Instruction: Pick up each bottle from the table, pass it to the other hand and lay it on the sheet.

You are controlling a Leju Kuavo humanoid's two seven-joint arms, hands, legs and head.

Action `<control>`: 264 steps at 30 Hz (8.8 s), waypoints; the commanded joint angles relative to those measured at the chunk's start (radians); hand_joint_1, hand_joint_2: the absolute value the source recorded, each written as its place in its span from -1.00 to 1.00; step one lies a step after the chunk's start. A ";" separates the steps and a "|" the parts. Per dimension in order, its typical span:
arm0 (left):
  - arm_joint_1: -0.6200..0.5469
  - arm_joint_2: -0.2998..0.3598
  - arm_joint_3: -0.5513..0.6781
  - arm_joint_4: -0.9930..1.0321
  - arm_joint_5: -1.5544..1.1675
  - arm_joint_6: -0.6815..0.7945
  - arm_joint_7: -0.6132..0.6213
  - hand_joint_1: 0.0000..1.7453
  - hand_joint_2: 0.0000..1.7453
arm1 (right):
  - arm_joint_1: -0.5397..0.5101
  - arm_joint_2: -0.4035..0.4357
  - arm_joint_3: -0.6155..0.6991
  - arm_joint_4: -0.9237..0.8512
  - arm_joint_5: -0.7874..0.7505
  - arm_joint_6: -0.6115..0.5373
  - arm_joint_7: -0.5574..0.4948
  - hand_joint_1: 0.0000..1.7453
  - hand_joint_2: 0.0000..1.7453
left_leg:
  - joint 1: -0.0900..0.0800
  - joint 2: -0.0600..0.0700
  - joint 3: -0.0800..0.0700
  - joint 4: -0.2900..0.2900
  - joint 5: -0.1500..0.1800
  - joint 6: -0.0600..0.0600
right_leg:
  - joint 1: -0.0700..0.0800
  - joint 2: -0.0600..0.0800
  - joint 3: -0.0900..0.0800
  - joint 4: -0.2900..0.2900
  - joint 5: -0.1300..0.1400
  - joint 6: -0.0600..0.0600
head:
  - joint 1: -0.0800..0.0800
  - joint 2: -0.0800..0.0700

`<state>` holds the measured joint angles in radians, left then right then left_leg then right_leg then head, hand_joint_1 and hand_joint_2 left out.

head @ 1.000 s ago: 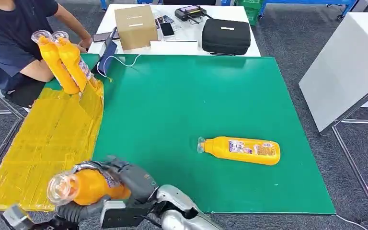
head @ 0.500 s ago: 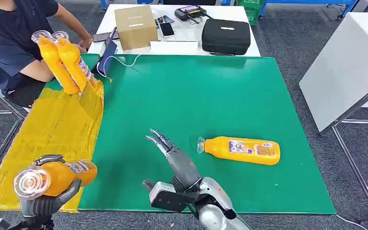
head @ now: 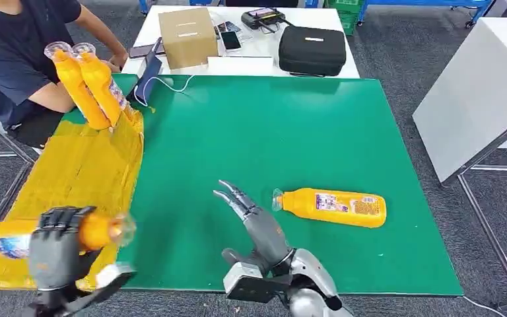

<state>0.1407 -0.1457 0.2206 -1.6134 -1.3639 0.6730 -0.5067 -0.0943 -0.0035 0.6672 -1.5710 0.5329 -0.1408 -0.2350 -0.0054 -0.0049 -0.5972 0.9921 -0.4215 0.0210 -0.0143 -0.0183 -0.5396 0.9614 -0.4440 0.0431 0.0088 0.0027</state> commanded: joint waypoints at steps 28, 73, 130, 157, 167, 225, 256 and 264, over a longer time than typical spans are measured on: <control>-0.146 0.179 -0.303 0.494 0.002 0.007 0.165 -1.00 -1.00 | -0.054 -0.062 -0.027 0.012 -0.033 0.034 -0.017 -1.00 -1.00 | 0.000 0.001 0.001 0.000 0.001 -0.002 | 0.000 0.002 0.001 0.001 0.000 -0.001 | -0.001 0.000; -0.024 -0.049 0.083 -0.124 1.240 -0.778 -0.170 -1.00 -1.00 | 0.121 -0.150 -0.355 -0.001 0.398 -0.110 0.152 -1.00 1.00 | 0.000 0.000 0.000 0.001 0.000 -0.002 | 0.001 0.001 0.001 0.001 -0.001 -0.001 | -0.001 0.000; -0.222 0.023 -0.038 0.127 1.382 -0.875 -0.151 -1.00 -1.00 | -0.293 -0.598 -0.068 0.568 0.139 0.514 0.205 1.00 1.00 | 0.000 -0.011 0.003 0.001 0.003 -0.001 | -0.001 -0.009 0.006 0.000 -0.001 -0.001 | -0.001 0.000; -0.016 -0.017 0.091 0.029 1.585 -1.229 -0.026 -1.00 -1.00 | -0.183 0.052 -0.291 0.159 -0.196 0.023 -0.004 1.00 1.00 | 0.002 0.002 -0.001 0.002 0.002 -0.001 | 0.003 0.003 -0.003 0.007 0.001 -0.004 | -0.001 0.000; 0.034 -0.060 -0.210 -0.082 1.560 -1.156 -0.017 -1.00 1.00 | -0.006 0.028 -0.160 -0.006 -0.129 0.051 -0.033 1.00 1.00 | -0.001 -0.007 -0.004 0.002 0.003 0.000 | 0.000 -0.006 -0.003 0.005 0.000 -0.005 | 0.000 0.000; 0.010 -0.040 -0.423 -0.057 1.476 -1.031 -0.044 1.00 1.00 | -0.090 0.120 0.284 0.301 0.120 0.094 -0.008 1.00 1.00 | 0.000 -0.005 -0.002 0.000 0.004 -0.001 | 0.001 -0.005 -0.003 0.004 0.001 -0.005 | 0.000 0.000; 0.011 -0.083 -0.090 -0.029 0.792 -0.429 -0.134 1.00 1.00 | 0.057 -0.094 -0.153 -0.199 0.220 -0.082 0.076 -1.00 -1.00 | 0.000 -0.005 -0.002 0.002 0.003 -0.001 | 0.001 -0.004 -0.002 0.005 0.000 -0.005 | 0.000 0.000; -0.123 -0.022 -0.073 0.259 0.241 -0.040 0.106 1.00 1.00 | 0.017 -0.114 -0.169 -0.196 0.155 -0.072 0.039 -1.00 -1.00 | -0.001 -0.004 -0.002 -0.001 0.005 0.000 | 0.000 -0.004 -0.003 0.004 0.002 -0.004 | -0.001 0.000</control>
<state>0.1521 -0.2026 0.0840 -1.6593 -0.7655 0.3870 -0.5302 -0.0369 -0.0645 0.5382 -1.7510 0.7332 -0.2312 -0.1709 -0.0062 -0.0083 -0.6013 0.9932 -0.4175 0.0217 -0.0142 -0.0225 -0.5451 0.9669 -0.4425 0.0395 0.0080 0.0027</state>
